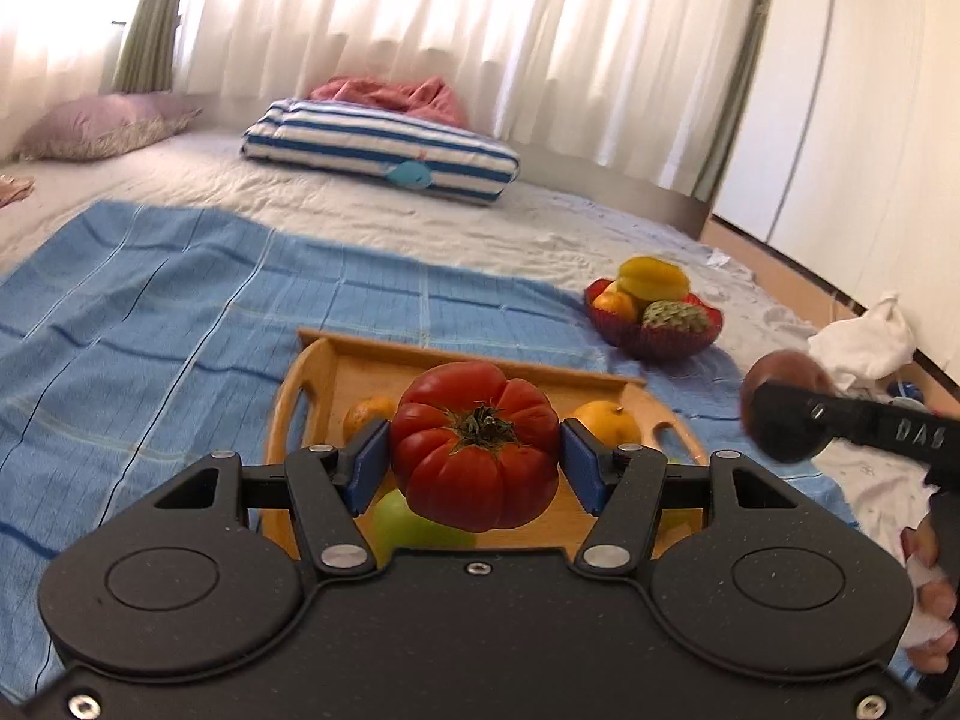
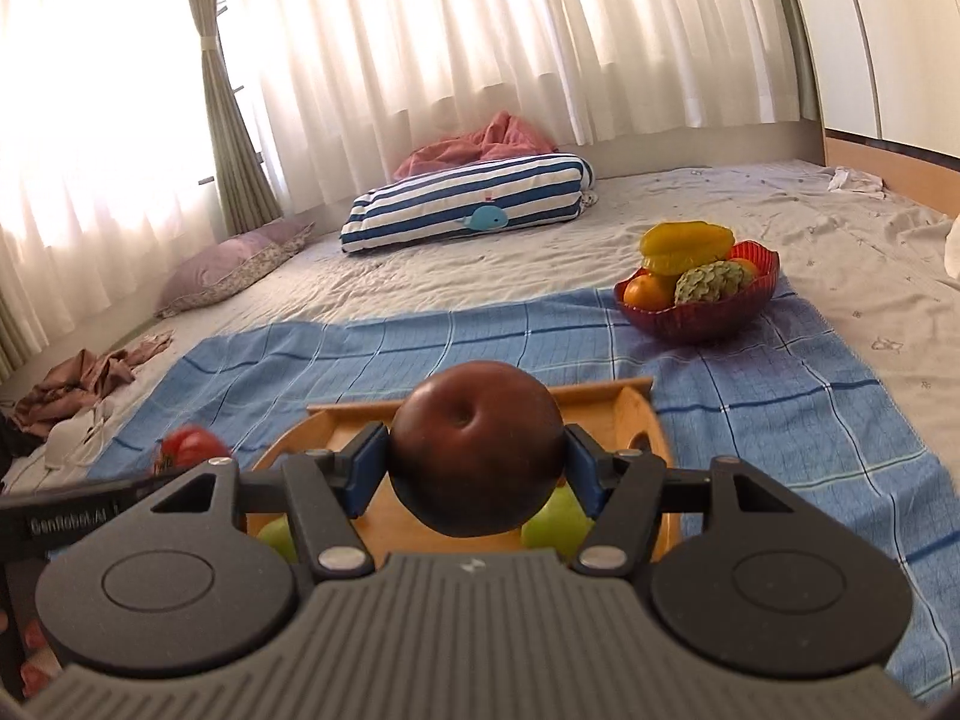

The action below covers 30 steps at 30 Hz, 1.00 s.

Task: Organize fruits
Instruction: 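Lift both held fruits and carry them over the wooden tray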

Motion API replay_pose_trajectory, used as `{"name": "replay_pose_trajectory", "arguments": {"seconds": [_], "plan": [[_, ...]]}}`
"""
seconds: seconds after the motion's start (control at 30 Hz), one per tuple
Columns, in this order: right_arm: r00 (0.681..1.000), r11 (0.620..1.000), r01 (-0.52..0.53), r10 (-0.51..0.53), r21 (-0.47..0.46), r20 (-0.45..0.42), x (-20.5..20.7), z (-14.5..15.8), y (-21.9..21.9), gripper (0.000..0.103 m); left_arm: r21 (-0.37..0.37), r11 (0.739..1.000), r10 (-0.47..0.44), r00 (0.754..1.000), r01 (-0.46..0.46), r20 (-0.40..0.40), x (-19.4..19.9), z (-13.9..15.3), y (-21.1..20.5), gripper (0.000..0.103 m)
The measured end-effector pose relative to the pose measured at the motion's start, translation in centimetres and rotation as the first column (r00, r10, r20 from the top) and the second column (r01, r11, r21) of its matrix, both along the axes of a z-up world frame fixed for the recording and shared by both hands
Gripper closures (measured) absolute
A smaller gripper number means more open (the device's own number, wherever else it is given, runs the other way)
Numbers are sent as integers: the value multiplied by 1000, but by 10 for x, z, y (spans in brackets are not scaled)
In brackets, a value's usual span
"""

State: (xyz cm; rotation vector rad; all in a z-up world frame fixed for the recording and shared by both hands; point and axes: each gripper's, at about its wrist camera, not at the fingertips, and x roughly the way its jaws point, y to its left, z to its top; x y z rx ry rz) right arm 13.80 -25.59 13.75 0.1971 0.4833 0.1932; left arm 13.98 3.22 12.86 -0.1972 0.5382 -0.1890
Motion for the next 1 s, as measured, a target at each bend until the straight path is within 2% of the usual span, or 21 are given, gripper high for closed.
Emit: {"name": "replay_pose_trajectory", "arguments": {"seconds": [0.1,0.2,0.37,0.57,0.77,1.0], "plan": [[1000,1000,10,-10,-1,9,-1,-1,-2,38,29,1000,10,1000,-10,2,-14,-9,4,44],[1000,1000,10,-10,23,-8,-4,-7,-6,38,27,1000,4,1000,-4,-14,-33,-18,9,44],[1000,1000,13,-13,20,-17,-13,-12,-6,38,34,999,10,1000,-10,7,-71,-12,14,44],[1000,999,20,-20,29,7,-26,-2,-9,38,-13,1000,11,999,-11,42,-119,-5,18,44],[1000,999,28,-28,18,10,-35,2,-10,38,-13,1000,18,999,-18,42,-157,-11,22,44],[999,999,36,-36,22,2,-37,-1,-12,38,-15,996,83,995,-82,53,-200,-25,43,44]]}}
